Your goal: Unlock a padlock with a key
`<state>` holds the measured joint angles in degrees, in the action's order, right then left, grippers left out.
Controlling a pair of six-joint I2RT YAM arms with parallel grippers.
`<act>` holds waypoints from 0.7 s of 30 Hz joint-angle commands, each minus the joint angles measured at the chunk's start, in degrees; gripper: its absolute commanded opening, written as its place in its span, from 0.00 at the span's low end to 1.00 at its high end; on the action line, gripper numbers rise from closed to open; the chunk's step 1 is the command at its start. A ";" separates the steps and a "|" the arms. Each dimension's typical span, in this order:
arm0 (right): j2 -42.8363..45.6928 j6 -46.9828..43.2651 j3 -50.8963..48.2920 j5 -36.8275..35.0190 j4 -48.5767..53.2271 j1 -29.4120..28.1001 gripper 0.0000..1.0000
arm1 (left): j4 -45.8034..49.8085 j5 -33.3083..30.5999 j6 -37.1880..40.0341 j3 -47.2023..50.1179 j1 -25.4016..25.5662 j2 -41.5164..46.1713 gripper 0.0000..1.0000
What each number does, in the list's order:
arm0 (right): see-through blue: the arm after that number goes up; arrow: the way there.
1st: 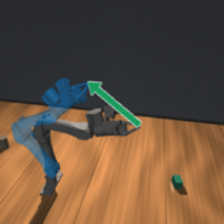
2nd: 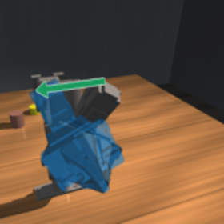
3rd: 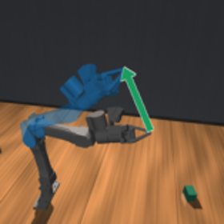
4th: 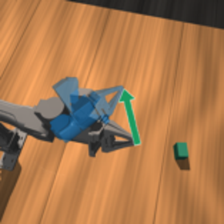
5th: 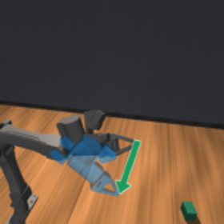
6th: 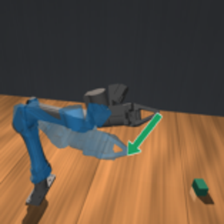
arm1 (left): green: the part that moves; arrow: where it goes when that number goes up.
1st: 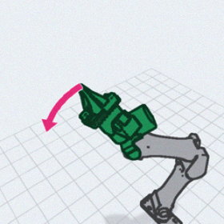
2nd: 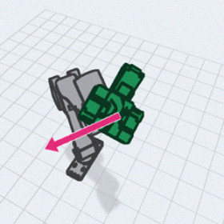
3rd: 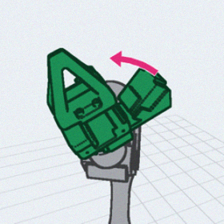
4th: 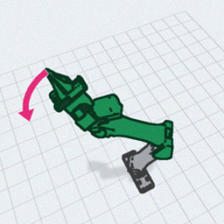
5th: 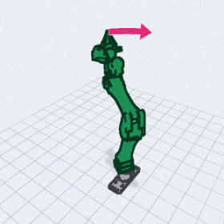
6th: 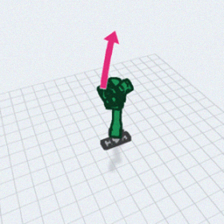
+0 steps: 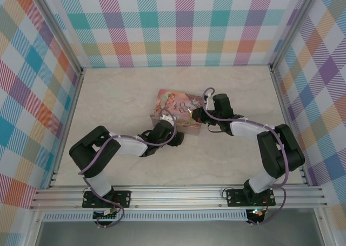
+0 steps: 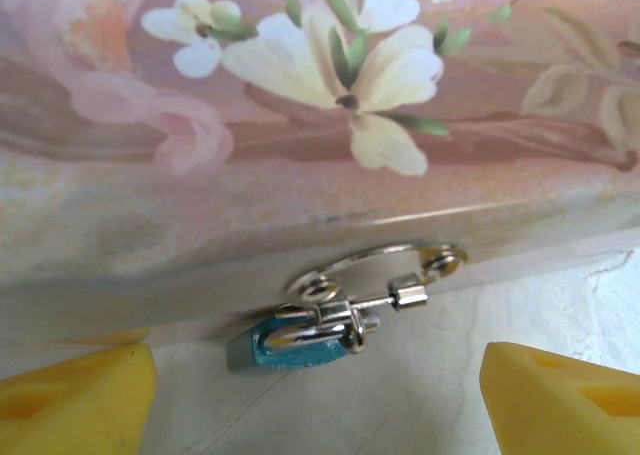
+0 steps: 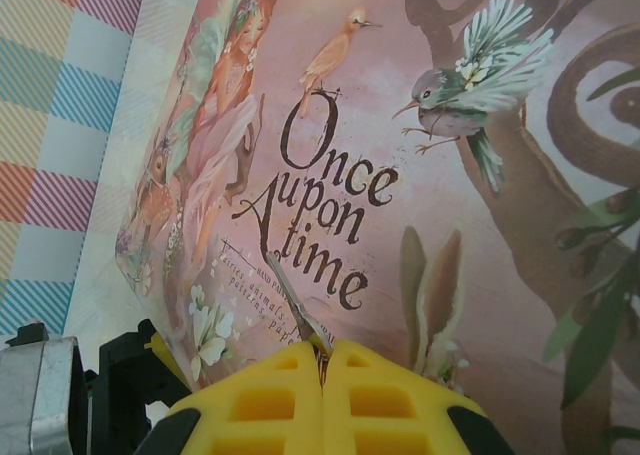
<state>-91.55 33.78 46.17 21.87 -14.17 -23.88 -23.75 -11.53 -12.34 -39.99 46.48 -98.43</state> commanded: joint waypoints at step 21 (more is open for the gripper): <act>0.43 -1.65 1.15 -0.16 2.01 -0.73 0.04 | 1.13 -3.24 1.22 -6.97 0.57 -5.12 0.43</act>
<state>-91.57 33.54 46.30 21.52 -13.85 -24.10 -22.55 -14.26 -11.92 -45.60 46.48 -103.04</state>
